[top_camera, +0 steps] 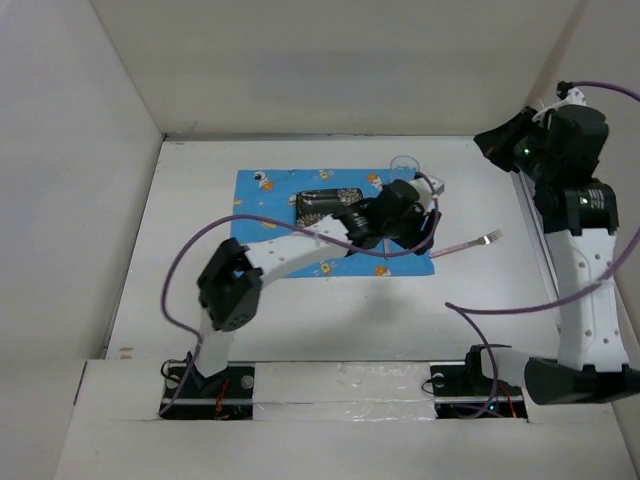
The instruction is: Set the dinner table for one person
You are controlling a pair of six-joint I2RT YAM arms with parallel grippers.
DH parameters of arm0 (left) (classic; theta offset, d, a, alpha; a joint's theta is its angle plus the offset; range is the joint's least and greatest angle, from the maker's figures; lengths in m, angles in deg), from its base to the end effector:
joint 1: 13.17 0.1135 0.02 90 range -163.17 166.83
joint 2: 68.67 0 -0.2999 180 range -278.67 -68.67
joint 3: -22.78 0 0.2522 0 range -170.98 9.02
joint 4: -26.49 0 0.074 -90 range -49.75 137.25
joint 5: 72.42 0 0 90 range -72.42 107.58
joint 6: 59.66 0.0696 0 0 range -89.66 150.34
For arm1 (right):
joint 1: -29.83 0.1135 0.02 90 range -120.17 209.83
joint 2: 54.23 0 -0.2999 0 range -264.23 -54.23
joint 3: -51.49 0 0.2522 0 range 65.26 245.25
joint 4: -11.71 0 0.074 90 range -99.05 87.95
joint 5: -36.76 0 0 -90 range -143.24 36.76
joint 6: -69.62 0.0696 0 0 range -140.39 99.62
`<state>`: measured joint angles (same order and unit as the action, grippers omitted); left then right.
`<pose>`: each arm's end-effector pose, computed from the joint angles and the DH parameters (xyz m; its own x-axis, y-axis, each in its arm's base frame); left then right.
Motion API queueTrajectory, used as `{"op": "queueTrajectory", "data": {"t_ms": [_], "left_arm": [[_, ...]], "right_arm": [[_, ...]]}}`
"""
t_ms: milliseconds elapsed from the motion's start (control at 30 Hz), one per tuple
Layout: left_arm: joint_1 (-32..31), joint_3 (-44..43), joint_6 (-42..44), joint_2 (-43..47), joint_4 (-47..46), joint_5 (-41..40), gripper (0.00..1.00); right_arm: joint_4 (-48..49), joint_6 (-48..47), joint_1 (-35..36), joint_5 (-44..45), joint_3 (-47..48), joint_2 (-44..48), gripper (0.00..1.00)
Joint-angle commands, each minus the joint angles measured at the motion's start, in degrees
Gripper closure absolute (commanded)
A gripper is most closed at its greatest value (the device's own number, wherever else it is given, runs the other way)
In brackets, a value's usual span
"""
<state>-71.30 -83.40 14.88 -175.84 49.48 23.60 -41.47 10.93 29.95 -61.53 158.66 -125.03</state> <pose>0.2533 -0.4213 0.3375 -0.4454 0.2144 -0.8693 0.8056 0.5197 -0.2846 0.2612 0.0106 0.5050 -0.3199 0.5136 -0.7962 0.0306 0.8455 0.5331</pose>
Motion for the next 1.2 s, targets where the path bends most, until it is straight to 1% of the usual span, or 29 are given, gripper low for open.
{"op": "queueTrajectory", "data": {"t_ms": [0, 33, 67, 100, 133, 167, 200, 233, 267, 333, 367, 533, 600, 633, 667, 767, 800, 867, 900, 967, 1000, 1033, 1067, 1167], "left_arm": [[-0.9, -13.4, 5.7, -10.6, -1.2, 0.6, 0.47], [-0.9, -17.0, 6.3, -17.1, -0.5, 0.6, 0.46], [-1.5, -24.4, 6.8, -20.2, -0.1, 0.7, 0.46], [-1.5, -28.4, 6.8, -23.3, 0.6, 1.0, 0.45], [-1.5, -32.0, 6.6, -29.1, 1.6, 1.0, 0.41], [-1.5, -39.3, 6.5, -31.8, 2.4, 0.8, 0.40], [-1.5, -42.4, 6.2, -36.4, 2.7, 0.5, 0.38], [-1.5, -44.7, 6.0, -38.3, 2.6, 0.4, 0.32], [-1.5, -47.6, 6.2, -41.0, 2.5, 0.8, 0.30], [-1.5, -48.1, 6.8, -42.3, 0.5, 1.3, 0.25], [-1.5, -47.9, 7.2, -42.9, 0.1, 1.8, 0.24], [-0.9, -47.7, 8.2, -46.6, -0.8, 3.6, 0.24], [-0.9, -47.6, 8.2, -47.9, -0.5, 4.9, 0.27], [-0.9, -47.5, 8.2, -48.4, -0.1, 5.3, 0.30], [-1.5, -46.5, 8.7, -48.9, 0.4, 5.3, 0.39], [-2.9, -45.5, 9.5, -49.2, 0.9, 4.4, 0.42], [-2.9, -45.3, 9.6, -49.4, 1.6, 3.6, 0.45], [-3.5, -44.6, 9.3, -49.7, 2.1, 1.0, 0.49], [-3.5, -44.3, 9.1, -50.0, 2.6, 0.4, 0.52], [-4.0, -44.5, 8.4, -50.7, 3.8, -2.1, 0.56], [-4.7, -44.4, 8.3, -50.7, 4.7, -4.0, 0.60], [-4.7, -43.9, 8.3, -50.7, 4.8, -7.8, 0.62], [-5.4, -43.5, 8.5, -50.8, 4.8, -8.9, 0.63], [-6.0, -43.2, 8.3, -51.0, 5.3, -13.0, 0.74]], "right_arm": [[0.0, 2.3, 0.4, -6.2, 4.6, 4.7, 0.95], [-0.1, 2.8, 0.9, -6.6, 5.2, 5.4, 0.95], [-0.4, 3.1, 0.9, -6.7, 5.4, 6.6, 0.94], [-1.1, 3.4, 1.5, -6.7, 5.6, 6.9, 0.94], [-1.4, 3.8, 2.2, -6.7, 5.9, 7.1, 0.94], [-1.4, 3.9, 4.2, -6.6, 5.6, 7.7, 0.94], [-0.7, 4.4, 5.1, -7.2, 4.6, 8.1, 0.94], [-0.3, 4.9, 6.2, -7.9, 3.6, 8.7, 0.94], [-0.1, 4.9, 8.4, -8.5, 2.0, 9.7, 0.94], [0.2, 4.7, 10.3, -8.0, 0.4, 10.9, 0.94], [0.4, 4.5, 11.0, -7.7, -0.3, 11.3, 0.94], [-0.4, 3.0, 14.1, -6.8, -2.6, 11.7, 0.94], [0.0, 3.0, 14.7, -6.7, -3.4, 12.0, 0.94], [0.0, 2.8, 14.7, -6.5, -3.4, 12.1, 0.94], [-0.5, 2.2, 15.3, -5.4, -2.5, 11.7, 0.93], [-0.5, 1.9, 15.9, -4.3, -1.0, 11.3, 0.93], [-0.2, 1.8, 15.9, -4.1, -0.4, 11.1, 0.93], [-0.1, 1.8, 15.9, -4.0, 1.2, 11.0, 0.92], [0.0, 1.8, 15.9, -4.0, 1.6, 11.3, 0.92], [-0.1, 1.9, 15.9, -3.8, 3.2, 11.7, 0.91], [-0.1, 2.0, 15.3, -3.8, 3.7, 11.8, 0.90], [-0.1, 2.1, 15.3, -3.7, 4.4, 12.0, 0.90], [0.0, 2.2, 15.3, -3.3, 5.8, 12.2, 0.88], [1.3, 2.9, 14.7, -3.0, 7.7, 13.2, 0.87]]}}
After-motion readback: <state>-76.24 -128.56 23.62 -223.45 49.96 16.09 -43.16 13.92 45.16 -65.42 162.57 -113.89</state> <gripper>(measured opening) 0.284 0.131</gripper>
